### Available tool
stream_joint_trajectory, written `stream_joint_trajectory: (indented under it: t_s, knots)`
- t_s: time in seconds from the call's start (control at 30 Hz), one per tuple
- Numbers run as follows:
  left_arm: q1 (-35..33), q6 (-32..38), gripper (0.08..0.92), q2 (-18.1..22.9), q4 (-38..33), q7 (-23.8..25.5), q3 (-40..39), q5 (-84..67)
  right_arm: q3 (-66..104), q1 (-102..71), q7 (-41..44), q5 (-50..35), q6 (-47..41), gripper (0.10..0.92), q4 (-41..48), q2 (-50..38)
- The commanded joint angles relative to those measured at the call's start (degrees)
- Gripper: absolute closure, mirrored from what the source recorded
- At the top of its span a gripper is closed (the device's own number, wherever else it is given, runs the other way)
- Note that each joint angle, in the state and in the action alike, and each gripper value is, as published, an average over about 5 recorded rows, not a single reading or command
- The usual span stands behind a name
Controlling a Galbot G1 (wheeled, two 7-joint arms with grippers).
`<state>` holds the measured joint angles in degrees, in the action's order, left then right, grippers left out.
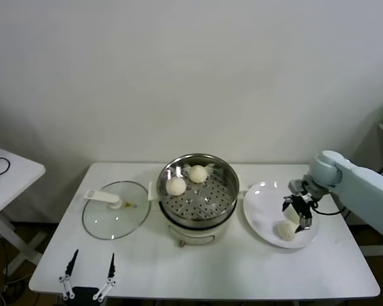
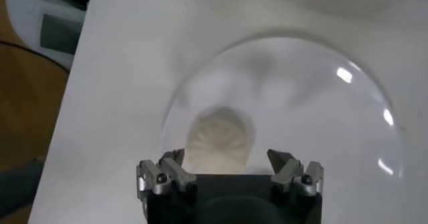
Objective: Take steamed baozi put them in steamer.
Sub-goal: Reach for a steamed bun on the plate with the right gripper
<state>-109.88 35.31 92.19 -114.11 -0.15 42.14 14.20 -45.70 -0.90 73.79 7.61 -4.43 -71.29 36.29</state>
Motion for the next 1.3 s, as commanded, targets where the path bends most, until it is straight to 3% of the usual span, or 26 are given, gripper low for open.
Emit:
stream_joint_trajectory:
  t_s: [0.03,0.9,1.3]
  knots:
    - [0.42,-0.15,0.177,0.67,0.48,0.02,-0.21,0.13,2.32,-5.27,-1.43,2.27,0.75,0.203,1.0,-0.34]
    - [1.19,-0.75,0.177,0.29,1.22,0.23,0.53,-0.08,1.29,-3.19,-2.2,3.31,1.79,0.208,9.95,7.05]
    - [1.48,-0.91,0.177,0.25,1.33,0.26,0.61,-0.06,-0.69,0.53,-1.17,0.12,1.96,0.502,6.88,5.6]
